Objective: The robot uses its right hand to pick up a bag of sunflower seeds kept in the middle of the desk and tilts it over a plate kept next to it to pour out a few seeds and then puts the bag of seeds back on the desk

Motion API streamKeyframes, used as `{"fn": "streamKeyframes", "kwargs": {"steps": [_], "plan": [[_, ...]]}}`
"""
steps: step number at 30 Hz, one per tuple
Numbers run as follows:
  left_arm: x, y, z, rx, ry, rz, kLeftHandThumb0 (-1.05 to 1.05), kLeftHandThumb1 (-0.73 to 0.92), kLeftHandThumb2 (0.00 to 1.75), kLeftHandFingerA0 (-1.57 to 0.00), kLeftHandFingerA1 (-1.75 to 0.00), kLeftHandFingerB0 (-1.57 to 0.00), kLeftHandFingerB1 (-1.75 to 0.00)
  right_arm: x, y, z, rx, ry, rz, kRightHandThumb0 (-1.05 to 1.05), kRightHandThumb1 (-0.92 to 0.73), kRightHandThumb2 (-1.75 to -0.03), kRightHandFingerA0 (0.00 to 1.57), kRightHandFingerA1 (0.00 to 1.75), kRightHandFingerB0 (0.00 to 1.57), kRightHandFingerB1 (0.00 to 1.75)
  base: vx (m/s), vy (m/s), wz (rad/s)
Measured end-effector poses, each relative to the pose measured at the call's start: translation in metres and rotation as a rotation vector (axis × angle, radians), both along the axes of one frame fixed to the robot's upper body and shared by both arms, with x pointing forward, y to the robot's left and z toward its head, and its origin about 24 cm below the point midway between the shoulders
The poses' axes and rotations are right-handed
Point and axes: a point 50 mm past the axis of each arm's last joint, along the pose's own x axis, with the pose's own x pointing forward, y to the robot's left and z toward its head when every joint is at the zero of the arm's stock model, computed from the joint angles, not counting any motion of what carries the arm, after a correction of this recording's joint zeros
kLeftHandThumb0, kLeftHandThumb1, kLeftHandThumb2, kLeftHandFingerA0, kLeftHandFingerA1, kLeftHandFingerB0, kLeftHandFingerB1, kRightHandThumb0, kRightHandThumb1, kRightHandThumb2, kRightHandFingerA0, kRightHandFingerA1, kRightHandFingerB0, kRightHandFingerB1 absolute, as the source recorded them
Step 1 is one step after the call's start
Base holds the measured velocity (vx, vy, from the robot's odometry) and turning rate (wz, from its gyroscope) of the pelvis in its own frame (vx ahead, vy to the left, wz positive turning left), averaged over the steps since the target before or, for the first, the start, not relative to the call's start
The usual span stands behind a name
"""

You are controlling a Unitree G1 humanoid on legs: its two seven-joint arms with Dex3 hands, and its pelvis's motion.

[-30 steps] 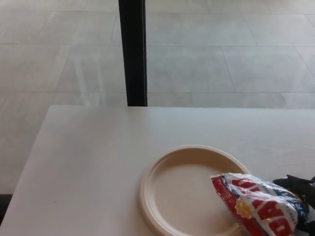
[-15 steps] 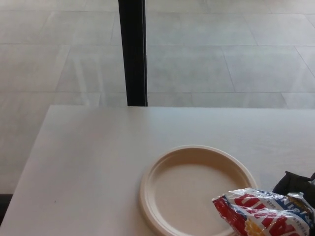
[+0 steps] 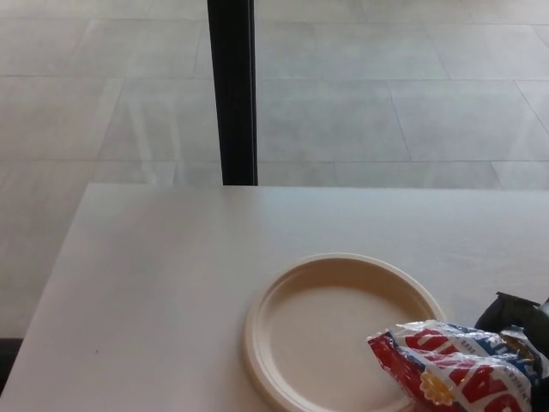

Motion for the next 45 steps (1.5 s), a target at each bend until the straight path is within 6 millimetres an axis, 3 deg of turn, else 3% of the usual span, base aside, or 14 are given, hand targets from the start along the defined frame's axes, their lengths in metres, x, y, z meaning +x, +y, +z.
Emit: {"fn": "streamKeyframes", "kwargs": {"steps": [3,10,11,14,15,24,25,30,31,34,41,42,44,45], "plan": [[0.0,0.0,0.0,0.0,0.0,0.0,-0.94,0.8,1.28,-0.11,-0.7,-0.15,-0.63,0.003,0.002,0.002,0.0,0.004,-0.023,-0.25,-0.71,-0.87,0.81,1.75,0.66,1.57,0.0,0.0,0.0],[0.0,-0.001,-0.001,-0.003,0.0,0.001,-0.96,0.8,1.29,-0.12,-0.72,-0.15,-0.65,0.011,0.005,0.006,0.011,0.015,-0.087,-0.31,-0.64,-1.08,0.82,1.75,0.7,1.51,0.0,0.0,0.0],[0.0,-0.001,-0.001,-0.004,-0.001,0.001,-1.04,0.92,0.9,-0.09,-0.82,-0.08,-0.66,0.012,0.006,0.007,0.014,0.014,-0.094,-0.32,-0.58,-1.15,0.83,1.75,0.71,1.54,0.0,0.0,0.0],[0.0,-0.002,-0.002,-0.007,-0.001,0.002,-1.03,0.92,0.89,-0.11,-0.81,-0.06,-0.64,0.019,0.006,0.014,0.033,0.009,-0.127,-0.32,-0.54,-1.19,0.85,1.75,0.72,1.6,0.0,0.0,0.0],[0.0,-0.002,-0.002,-0.008,-0.001,0.002,-0.96,0.8,1.3,-0.05,-0.68,-0.18,-0.65,0.021,0.006,0.016,0.043,0.004,-0.138,-0.32,-0.54,-1.18,0.85,1.75,0.74,1.59,0.0,0.0,0.0],[-0.001,-0.003,-0.003,-0.01,0.002,0.003,-0.94,0.82,1.3,-0.05,-0.69,-0.2,-0.68,0.04,0.01,0.039,0.189,-0.014,-0.23,-0.31,-0.46,-1.22,0.98,1.75,0.8,1.58,0.0,0.0,0.0],[-0.001,-0.003,-0.003,-0.011,0.002,0.003,-1.0,0.92,0.97,-0.09,-0.8,-0.11,-0.7,0.041,0.01,0.041,0.202,-0.013,-0.235,-0.34,-0.45,-1.21,0.98,1.75,0.75,1.66,0.0,0.0,0.0],[-0.002,-0.003,-0.003,-0.011,0.003,0.006,-0.95,0.92,0.94,-0.17,-0.84,-0.16,-0.73,0.047,0.012,0.047,0.285,0.01,-0.274,-0.32,-0.46,-1.2,1.0,1.75,0.82,1.6,0.0,0.0,0.0],[-0.003,-0.003,-0.003,-0.011,0.004,0.006,-0.9,0.84,1.3,-0.07,-0.7,-0.21,-0.69,0.047,0.013,0.048,0.297,0.017,-0.28,-0.33,-0.45,-1.21,0.99,1.75,0.81,1.61,0.0,0.0,0.0],[-0.003,-0.003,-0.003,-0.012,0.006,0.007,-0.96,0.92,0.95,-0.09,-0.79,-0.07,-0.66,0.048,0.015,0.047,0.325,0.04,-0.293,-0.34,-0.51,-1.14,0.99,1.75,0.8,1.62,0.0,0.0,0.0],[-0.006,-0.003,-0.003,-0.013,0.013,0.01,-0.93,0.83,1.3,-0.11,-0.72,-0.16,-0.66,0.05,0.022,0.053,0.353,0.089,-0.305,-0.4,-0.49,-1.16,0.98,1.75,0.74,1.66,0.0,0.0,0.0],[-0.007,-0.003,-0.003,-0.012,0.014,0.011,-0.93,0.91,0.95,-0.16,-0.82,-0.13,-0.68,0.05,0.023,0.054,0.347,0.094,-0.297,-0.42,-0.54,-1.08,0.95,1.75,0.69,1.66,0.0,0.0,0.0],[-0.009,-0.003,-0.003,-0.01,0.018,0.012,-0.94,0.92,0.95,-0.13,-0.81,-0.08,-0.66,0.049,0.031,0.055,0.294,0.098,-0.269,-0.4,-0.55,-1.09,0.94,1.75,0.7,1.66,0.0,0.0,0.0],[-0.009,-0.003,-0.003,-0.009,0.018,0.01,-0.91,0.85,1.31,-0.09,-0.7,-0.16,-0.64,0.049,0.033,0.055,0.267,0.1,-0.257,-0.41,-0.58,-1.07,0.95,1.75,0.72,1.66,0.0,0.0,0.0]]}}
